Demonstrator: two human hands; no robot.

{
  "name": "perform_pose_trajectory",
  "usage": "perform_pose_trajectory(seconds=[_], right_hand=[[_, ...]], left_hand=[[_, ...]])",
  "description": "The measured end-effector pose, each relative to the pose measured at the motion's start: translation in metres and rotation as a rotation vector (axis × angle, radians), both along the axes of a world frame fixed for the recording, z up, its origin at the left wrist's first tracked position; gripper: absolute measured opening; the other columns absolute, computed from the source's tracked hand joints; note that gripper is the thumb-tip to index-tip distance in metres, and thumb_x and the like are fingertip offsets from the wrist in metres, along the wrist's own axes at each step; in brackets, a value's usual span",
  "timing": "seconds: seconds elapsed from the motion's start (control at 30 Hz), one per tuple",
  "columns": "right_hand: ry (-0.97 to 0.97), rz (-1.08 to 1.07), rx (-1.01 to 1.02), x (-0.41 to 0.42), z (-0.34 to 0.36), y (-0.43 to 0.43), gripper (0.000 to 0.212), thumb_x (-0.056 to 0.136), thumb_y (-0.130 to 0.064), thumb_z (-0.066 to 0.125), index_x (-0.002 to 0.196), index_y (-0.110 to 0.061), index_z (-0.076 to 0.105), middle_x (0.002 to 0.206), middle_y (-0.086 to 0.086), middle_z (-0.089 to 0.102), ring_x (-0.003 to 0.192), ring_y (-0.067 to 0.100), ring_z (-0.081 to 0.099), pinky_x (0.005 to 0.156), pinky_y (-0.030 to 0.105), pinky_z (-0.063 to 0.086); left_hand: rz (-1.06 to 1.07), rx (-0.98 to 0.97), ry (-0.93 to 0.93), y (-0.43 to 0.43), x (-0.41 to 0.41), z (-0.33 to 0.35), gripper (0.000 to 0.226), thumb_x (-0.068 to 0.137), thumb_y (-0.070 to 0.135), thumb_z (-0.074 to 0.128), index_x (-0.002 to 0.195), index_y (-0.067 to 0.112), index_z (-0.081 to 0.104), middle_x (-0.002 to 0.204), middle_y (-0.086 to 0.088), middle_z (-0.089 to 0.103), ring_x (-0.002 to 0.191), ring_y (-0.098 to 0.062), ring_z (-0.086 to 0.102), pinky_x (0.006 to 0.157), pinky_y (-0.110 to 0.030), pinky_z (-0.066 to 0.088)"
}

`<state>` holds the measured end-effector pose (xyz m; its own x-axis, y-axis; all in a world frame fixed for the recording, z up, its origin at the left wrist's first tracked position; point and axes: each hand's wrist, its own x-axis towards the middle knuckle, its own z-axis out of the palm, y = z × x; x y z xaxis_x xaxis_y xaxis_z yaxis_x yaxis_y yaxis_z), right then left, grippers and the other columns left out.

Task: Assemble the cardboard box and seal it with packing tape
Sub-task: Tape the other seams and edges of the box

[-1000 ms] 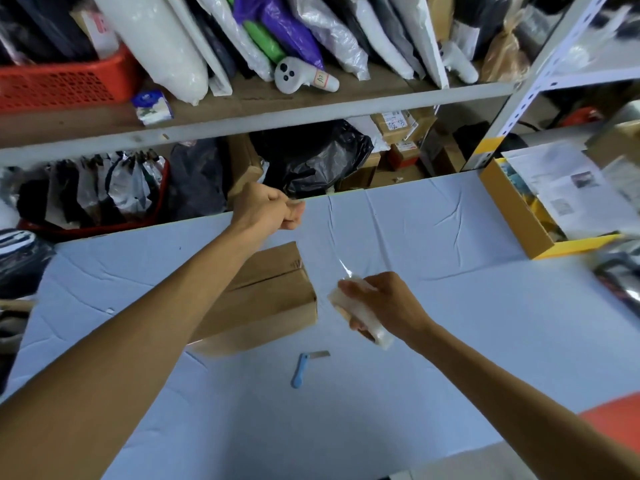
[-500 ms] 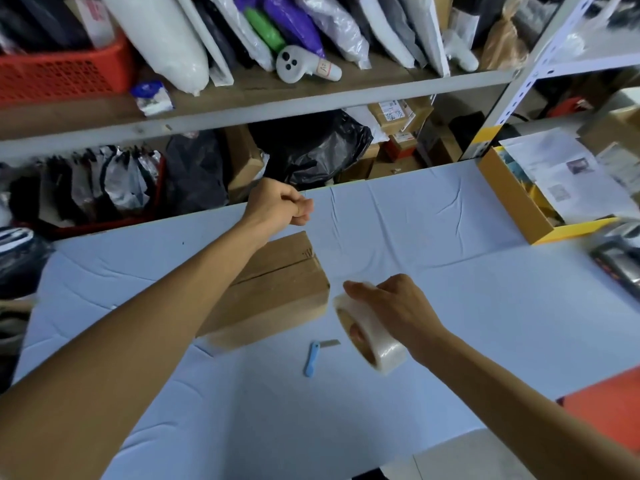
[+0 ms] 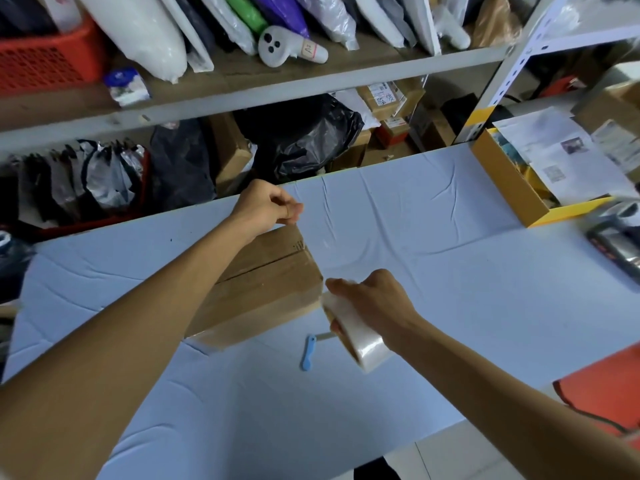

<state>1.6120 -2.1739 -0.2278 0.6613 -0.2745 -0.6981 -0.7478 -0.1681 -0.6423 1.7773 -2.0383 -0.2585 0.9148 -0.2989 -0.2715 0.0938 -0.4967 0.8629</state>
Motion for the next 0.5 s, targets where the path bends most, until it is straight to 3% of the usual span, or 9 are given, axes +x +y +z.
perform_pose_trajectory(seconds=[0.27,0.5], right_hand=[[0.036,0.039,-0.027,0.005,-0.011,0.002,0.048,0.081,-0.037,0.065,0.107,0.003,0.058,0.054,0.007,0.07,0.043,0.019,0.066,0.036,0.014,0.041],[0.034,0.051,-0.032,0.007,-0.017,0.002,0.045,0.083,-0.039,0.065,0.104,0.0,0.057,0.054,0.006,0.07,0.052,0.023,0.071,0.05,0.023,0.051]], left_hand=[[-0.035,0.01,-0.009,0.007,0.006,-0.009,0.02,0.083,0.008,0.07,0.094,-0.008,0.065,0.075,-0.011,0.066,0.07,-0.019,0.065,0.079,-0.029,0.054],[-0.044,0.064,-0.148,0.007,0.004,-0.012,0.015,0.08,0.012,0.074,0.083,-0.001,0.068,0.069,-0.006,0.066,0.063,-0.014,0.063,0.074,-0.03,0.055]])
